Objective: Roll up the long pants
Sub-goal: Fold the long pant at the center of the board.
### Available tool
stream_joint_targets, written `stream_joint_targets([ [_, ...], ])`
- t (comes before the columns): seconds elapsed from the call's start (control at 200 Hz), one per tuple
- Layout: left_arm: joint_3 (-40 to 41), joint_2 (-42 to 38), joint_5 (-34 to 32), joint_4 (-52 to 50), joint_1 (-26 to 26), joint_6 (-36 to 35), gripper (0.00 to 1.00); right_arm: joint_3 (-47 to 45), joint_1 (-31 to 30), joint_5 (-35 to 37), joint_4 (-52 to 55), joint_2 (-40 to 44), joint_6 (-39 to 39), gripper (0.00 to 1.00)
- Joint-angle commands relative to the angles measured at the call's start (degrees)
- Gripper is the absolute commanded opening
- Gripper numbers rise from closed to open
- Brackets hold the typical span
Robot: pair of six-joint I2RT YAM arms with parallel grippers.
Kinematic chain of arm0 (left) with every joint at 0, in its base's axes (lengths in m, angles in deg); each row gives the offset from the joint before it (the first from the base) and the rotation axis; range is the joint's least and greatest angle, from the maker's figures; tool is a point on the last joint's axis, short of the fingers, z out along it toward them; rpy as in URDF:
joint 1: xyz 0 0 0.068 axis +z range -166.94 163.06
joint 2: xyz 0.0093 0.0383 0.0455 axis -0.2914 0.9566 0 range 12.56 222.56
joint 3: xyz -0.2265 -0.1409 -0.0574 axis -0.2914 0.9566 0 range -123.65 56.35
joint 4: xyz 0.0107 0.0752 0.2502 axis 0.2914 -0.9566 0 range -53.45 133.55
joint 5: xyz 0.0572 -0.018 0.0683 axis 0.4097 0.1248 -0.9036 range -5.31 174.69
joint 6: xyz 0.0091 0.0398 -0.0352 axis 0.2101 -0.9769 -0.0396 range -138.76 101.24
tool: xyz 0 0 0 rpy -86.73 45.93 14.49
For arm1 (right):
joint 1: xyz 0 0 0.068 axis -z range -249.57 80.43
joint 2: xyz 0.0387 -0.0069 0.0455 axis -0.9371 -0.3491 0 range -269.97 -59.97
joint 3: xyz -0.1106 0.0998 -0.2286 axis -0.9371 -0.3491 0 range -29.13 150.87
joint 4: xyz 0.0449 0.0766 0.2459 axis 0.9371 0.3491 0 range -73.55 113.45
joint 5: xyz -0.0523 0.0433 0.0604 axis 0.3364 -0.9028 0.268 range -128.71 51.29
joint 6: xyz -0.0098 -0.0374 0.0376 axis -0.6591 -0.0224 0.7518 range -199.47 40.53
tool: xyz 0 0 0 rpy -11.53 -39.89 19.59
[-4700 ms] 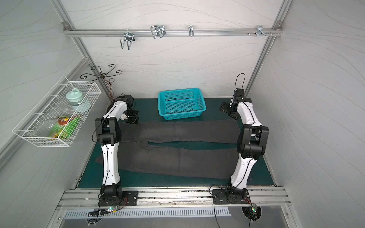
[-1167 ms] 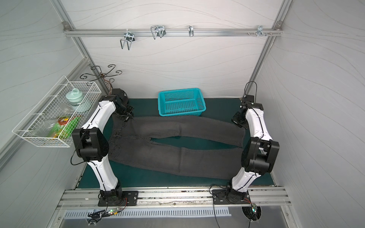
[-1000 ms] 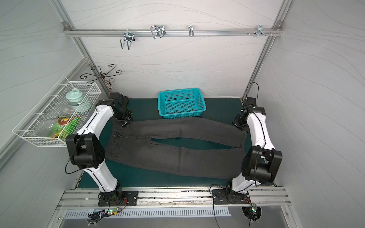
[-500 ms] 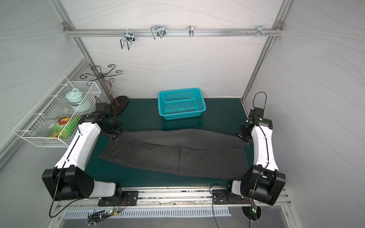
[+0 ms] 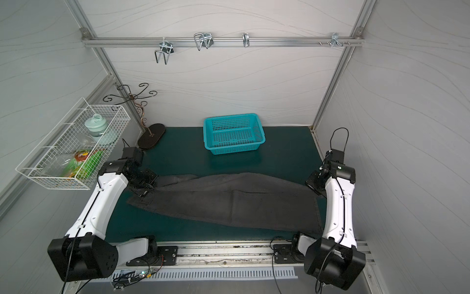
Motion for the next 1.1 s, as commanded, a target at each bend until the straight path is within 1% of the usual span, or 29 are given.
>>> stream_joint_targets([
  [0.0, -0.34, -2.73, -2.61, -3.54, 1.06, -1.15, 0.0, -0.9, 2.05, -0.93, 3.0, 2.31, -1.51, 0.0],
  [0.215, 1.99, -6.48, -5.79, -7.69, 2.07, -1.51, 0.0, -1.83, 7.45, -5.23, 5.22, 2.59, -3.22, 0.0],
  [0.27, 2.61, -7.5, -6.53, -8.58, 2.17, -1.34, 0.09, -1.31, 8.36, -5.97, 5.83, 2.13, -3.68, 0.0],
  [0.35, 3.61, -8.97, -7.13, -8.95, 2.23, -1.05, 0.18, -0.43, 9.63, -7.07, 6.75, 1.0, -4.5, 0.0],
  [0.385, 3.81, -9.37, -7.26, -9.22, 2.29, -0.88, 0.26, -0.06, 9.95, -7.57, 7.01, 0.46, -4.78, 0.0],
  [0.41, 3.97, -9.65, -7.35, -9.47, 2.29, -0.62, 0.29, 0.15, 10.17, -7.94, 7.21, 0.11, -4.97, 0.0],
  [0.49, 4.26, -10.34, -7.55, -10.23, 2.29, -0.09, 0.37, 0.67, 10.63, -8.86, 7.42, -0.38, -5.18, 0.0],
  [0.535, 4.34, -10.67, -7.78, -10.96, 2.29, 0.13, 0.46, 1.05, 10.75, -9.21, 7.61, -0.51, -5.18, 0.0],
  [0.56, 4.26, -10.72, -7.9, -11.54, 2.29, 0.35, 0.51, 1.21, 10.73, -9.36, 7.73, -0.43, -5.18, 0.04],
  [0.605, 4.43, -11.15, -8.26, -12.17, 2.29, 0.4, 0.56, 1.56, 10.76, -9.59, 7.84, -0.41, -5.11, 0.13],
  [0.67, 4.36, -11.66, -8.87, -12.8, 2.29, 0.71, 0.59, 1.91, 10.76, -9.9, 7.7, -0.21, -4.77, 0.29],
  [0.735, 4.02, -11.84, -9.02, -12.42, 2.29, 1.11, 0.59, 2.26, 10.74, -10.77, 7.42, -0.05, -4.2, 0.37],
  [0.765, 3.77, -11.77, -8.77, -11.91, 2.29, 1.24, 0.59, 2.44, 10.75, -11.18, 7.28, -0.05, -3.86, 0.45],
  [0.785, 3.59, -11.51, -8.51, -11.53, 2.29, 1.34, 0.59, 2.52, 10.76, -11.55, 7.33, -0.03, -3.92, 0.48],
  [0.87, 2.76, -10.11, -7.22, -9.67, 2.29, 1.76, 0.57, 3.15, 10.77, -12.14, 7.43, 0.77, -3.44, 0.52],
  [0.9, 2.62, -9.45, -6.58, -8.88, 2.29, 1.85, 0.56, 3.29, 10.78, -12.2, 7.36, 1.27, -3.32, 0.52],
  [0.925, 2.59, -8.83, -6.01, -8.11, 2.29, 1.89, 0.54, 3.26, 10.77, -12.52, 7.04, 1.8, -3.04, 0.47],
  [0.941, 2.54, -8.43, -5.77, -7.76, 2.29, 1.94, 0.52, 3.22, 10.75, -12.81, 6.94, 1.94, -2.85, 0.42],
  [0.976, 2.63, -7.49, -4.91, -6.37, 2.29, 2.03, 0.46, 3.02, 10.74, -14.16, 6.56, 2.23, -2.63, 0.26],
  [1.001, 2.88, -6.78, -3.93, -5.02, 2.29, 2.07, 0.38, 2.55, 10.68, -16.4, 5.83, 2.36, -2.34, 0.16],
  [1.031, 3.07, -5.82, -2.62, -3.58, 2.29, 2.2, 0.28, 1.37, 10.47, -19.37, 4.54, 2.3, -1.65, 0.0],
  [1.061, 3.15, -4.69, -1.42, -2.2, 2.28, 2.32, 0.16, 0.04, 9.85, -21.41, 3.58, 2.14, -0.44, 0.0],
  [1.096, 3.37, -3.22, 0.21, -0.63, 2.29, 2.53, 0.01, -1.67, 7.94, -21.71, 2.3, 1.75, 1.48, 0.0],
])
